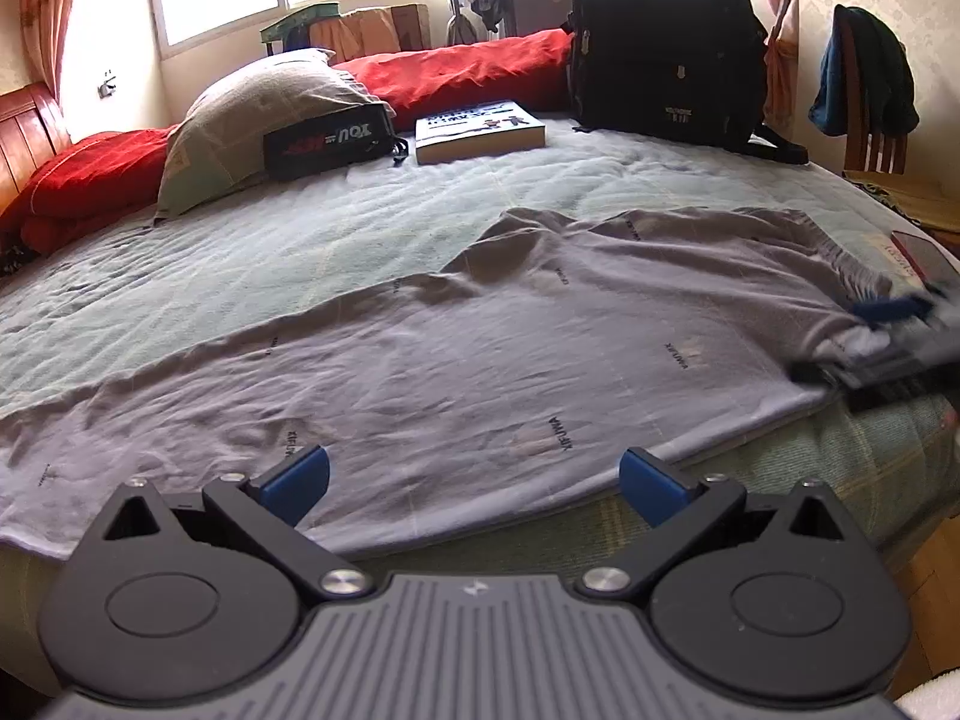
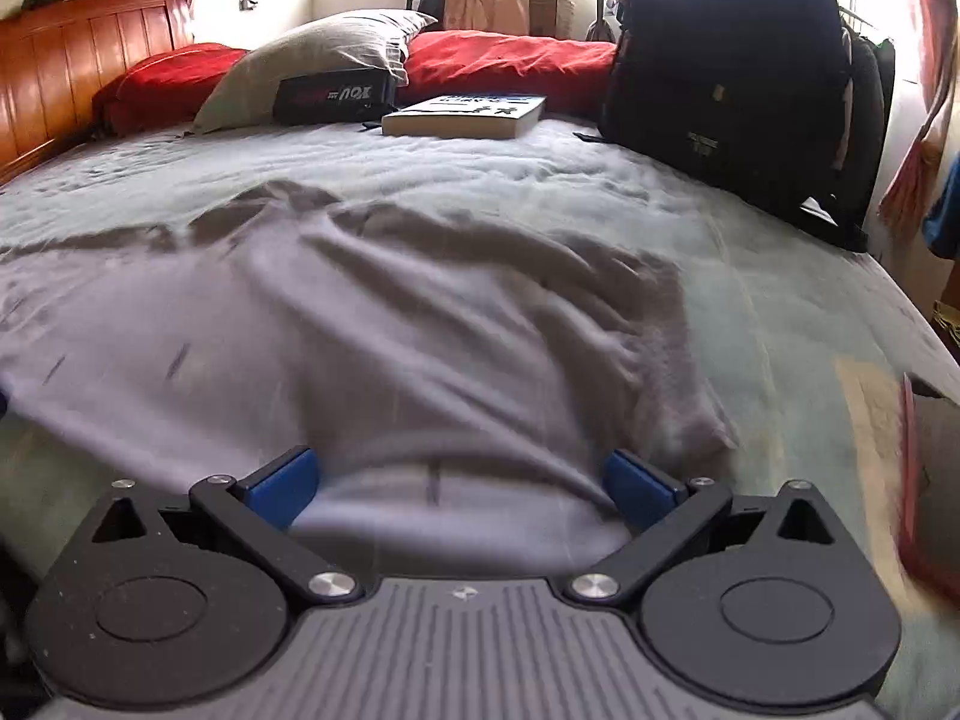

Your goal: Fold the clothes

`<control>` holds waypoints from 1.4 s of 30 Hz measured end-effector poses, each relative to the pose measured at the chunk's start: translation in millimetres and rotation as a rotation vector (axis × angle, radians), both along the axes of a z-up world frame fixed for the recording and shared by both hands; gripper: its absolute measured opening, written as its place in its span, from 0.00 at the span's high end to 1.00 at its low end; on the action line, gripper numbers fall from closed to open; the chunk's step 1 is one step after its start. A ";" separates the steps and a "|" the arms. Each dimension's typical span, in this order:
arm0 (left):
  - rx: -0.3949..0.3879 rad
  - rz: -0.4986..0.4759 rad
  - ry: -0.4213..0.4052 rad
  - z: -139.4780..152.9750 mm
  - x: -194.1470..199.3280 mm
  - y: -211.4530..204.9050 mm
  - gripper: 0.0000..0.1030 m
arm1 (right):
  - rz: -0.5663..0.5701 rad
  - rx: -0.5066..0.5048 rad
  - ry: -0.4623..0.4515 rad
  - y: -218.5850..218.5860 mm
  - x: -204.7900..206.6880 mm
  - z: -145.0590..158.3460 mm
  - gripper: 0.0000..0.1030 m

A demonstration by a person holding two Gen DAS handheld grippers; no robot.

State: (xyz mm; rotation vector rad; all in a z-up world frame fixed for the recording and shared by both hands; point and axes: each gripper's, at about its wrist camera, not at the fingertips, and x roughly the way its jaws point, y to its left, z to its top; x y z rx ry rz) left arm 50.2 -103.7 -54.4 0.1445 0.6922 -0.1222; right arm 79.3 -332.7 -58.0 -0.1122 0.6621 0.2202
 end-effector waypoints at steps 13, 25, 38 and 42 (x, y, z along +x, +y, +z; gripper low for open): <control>-0.006 -0.056 -0.009 -0.2 -5.4 -6.4 0.01 | -0.089 -0.070 0.086 -4.2 16.7 -20.1 0.00; -0.139 -0.141 0.100 -18.5 7.8 -10.9 0.01 | -0.073 -0.041 0.027 -5.2 1.2 -29.8 0.00; -0.221 -0.062 0.132 -14.5 18.9 14.6 0.01 | -0.075 -0.033 0.013 -10.4 0.2 -31.3 0.00; -0.247 -0.144 0.130 -0.4 13.3 18.0 0.01 | -0.088 -0.021 0.026 -10.5 0.8 -22.9 0.00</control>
